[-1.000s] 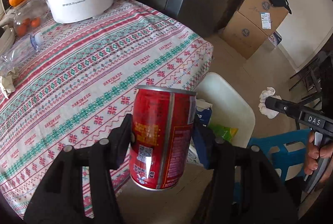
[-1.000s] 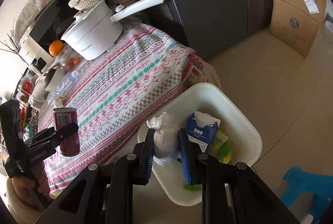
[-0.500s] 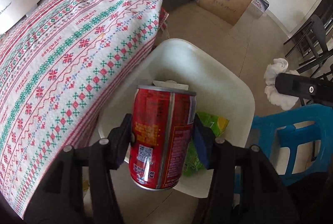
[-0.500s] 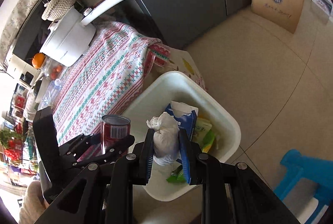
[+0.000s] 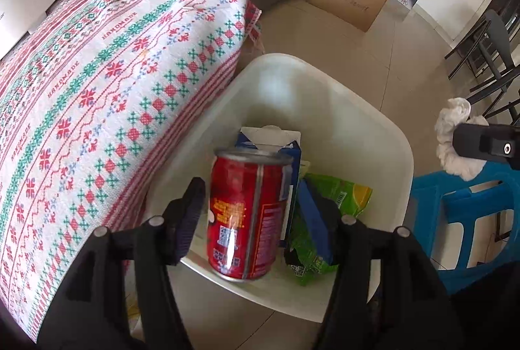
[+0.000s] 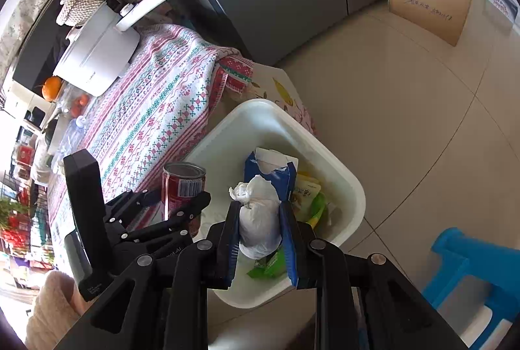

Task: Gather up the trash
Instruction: 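Lower the can and tissue into the bin and open both tools, then move the left tool back over the table to the large crumpled tissue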

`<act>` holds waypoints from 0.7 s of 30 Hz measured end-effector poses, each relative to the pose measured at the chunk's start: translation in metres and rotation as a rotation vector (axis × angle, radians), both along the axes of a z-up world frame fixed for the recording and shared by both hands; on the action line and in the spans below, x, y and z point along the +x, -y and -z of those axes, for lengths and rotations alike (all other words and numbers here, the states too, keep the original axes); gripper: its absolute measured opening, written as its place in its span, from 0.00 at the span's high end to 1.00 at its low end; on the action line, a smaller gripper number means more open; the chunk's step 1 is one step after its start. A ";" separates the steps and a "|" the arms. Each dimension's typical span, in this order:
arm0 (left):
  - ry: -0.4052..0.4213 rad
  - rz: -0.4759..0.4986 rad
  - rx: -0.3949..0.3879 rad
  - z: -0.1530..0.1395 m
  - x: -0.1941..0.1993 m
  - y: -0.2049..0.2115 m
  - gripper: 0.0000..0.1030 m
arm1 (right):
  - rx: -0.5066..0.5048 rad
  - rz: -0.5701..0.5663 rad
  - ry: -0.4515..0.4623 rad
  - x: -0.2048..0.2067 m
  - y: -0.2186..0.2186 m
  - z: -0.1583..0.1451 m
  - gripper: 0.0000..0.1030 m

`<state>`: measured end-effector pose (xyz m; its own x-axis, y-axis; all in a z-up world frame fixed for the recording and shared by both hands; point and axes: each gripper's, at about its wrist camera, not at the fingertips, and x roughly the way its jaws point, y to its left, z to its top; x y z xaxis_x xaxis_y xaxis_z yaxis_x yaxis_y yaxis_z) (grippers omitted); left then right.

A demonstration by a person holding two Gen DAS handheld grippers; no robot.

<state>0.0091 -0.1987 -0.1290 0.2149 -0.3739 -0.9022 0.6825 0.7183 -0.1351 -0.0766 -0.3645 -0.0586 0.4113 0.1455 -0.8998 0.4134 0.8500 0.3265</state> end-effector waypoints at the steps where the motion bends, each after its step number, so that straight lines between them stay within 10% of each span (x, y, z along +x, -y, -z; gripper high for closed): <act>1: 0.005 -0.003 0.005 -0.002 0.000 0.001 0.26 | 0.002 0.001 -0.003 0.000 0.000 0.001 0.76; 15: 0.072 -0.094 0.027 -0.038 0.017 -0.042 0.10 | 0.007 -0.019 -0.088 0.011 -0.008 0.022 0.72; 21: 0.082 -0.156 0.035 -0.047 0.029 -0.067 0.05 | 0.015 -0.004 -0.058 0.013 -0.011 0.015 0.45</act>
<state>0.0378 -0.1313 -0.0818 0.3412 -0.2988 -0.8912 0.5699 0.8197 -0.0567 -0.0641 -0.3532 -0.0740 0.3576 0.1611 -0.9199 0.4286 0.8468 0.3150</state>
